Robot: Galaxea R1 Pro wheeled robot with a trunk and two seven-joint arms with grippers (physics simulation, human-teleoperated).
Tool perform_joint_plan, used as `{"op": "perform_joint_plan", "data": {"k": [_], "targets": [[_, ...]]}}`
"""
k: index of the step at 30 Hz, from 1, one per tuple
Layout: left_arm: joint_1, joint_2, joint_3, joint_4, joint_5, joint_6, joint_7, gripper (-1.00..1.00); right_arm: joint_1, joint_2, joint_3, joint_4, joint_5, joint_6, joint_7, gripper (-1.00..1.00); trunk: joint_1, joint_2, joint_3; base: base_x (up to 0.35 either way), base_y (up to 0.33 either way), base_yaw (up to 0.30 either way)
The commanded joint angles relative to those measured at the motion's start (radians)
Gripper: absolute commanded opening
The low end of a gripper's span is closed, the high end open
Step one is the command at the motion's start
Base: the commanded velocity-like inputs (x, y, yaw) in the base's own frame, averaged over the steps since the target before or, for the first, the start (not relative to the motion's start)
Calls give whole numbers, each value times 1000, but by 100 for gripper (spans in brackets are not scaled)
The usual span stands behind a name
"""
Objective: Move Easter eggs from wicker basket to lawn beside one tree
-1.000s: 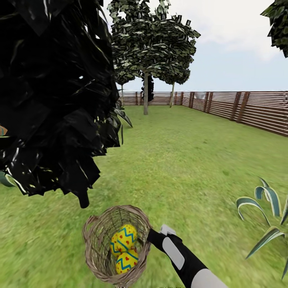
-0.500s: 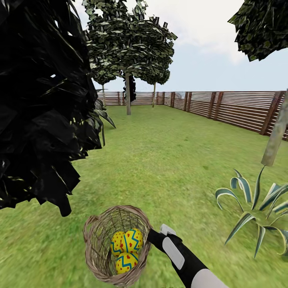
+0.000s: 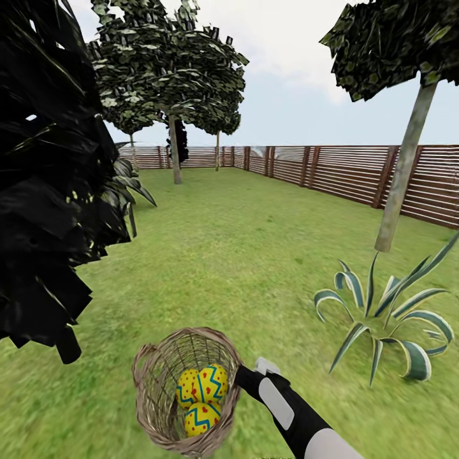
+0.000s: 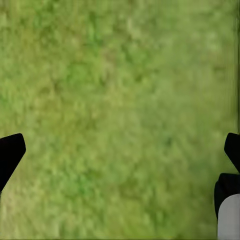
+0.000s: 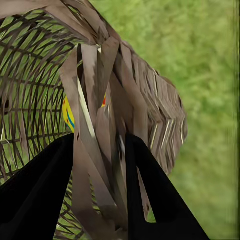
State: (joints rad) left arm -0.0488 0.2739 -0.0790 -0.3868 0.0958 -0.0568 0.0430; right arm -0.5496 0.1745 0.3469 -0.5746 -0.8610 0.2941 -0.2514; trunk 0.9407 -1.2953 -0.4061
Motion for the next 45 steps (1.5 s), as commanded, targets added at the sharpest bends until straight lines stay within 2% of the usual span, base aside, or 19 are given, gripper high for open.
{"op": "perform_joint_plan", "data": {"k": [1, 7, 20, 24, 28, 37, 45], "targets": [[0, 1, -8, 0, 10, -3, 5, 100, -1, 0, 3, -2, -10, 0, -8, -100, 0, -1, -1, 0, 0, -154], [0, 2, -8, 0, 10, -3, 5, 100, -1, 0, 4, -2, -10, 0, -8, -100, 0, -1, -1, 112, 34, -32], [0, 2, -8, -1, 10, -4, 3, 100, -1, 0, 7, -2, -10, 0, -8, -100, 0, -1, -1, 283, 105, -108], [0, 1, -8, 1, 11, -1, -15, 100, -1, 0, 7, -3, -10, 0, -8, -100, 0, -1, -1, 289, 128, -1], [-1, 2, -8, 2, 10, 5, -76, 100, -1, 0, 8, -2, -10, 0, -8, -100, 0, -1, -1, 283, 131, 0], [0, -4, -10, 2, 11, -1, -80, 100, -1, 0, 10, -2, -10, 0, -4, -100, 0, -1, -1, 284, 26, 0], [1, -8, -10, 2, 12, -2, -76, 100, -1, 0, 10, -2, -10, 0, -3, -100, -31, 55, 24, 16, -1, 0]]}}
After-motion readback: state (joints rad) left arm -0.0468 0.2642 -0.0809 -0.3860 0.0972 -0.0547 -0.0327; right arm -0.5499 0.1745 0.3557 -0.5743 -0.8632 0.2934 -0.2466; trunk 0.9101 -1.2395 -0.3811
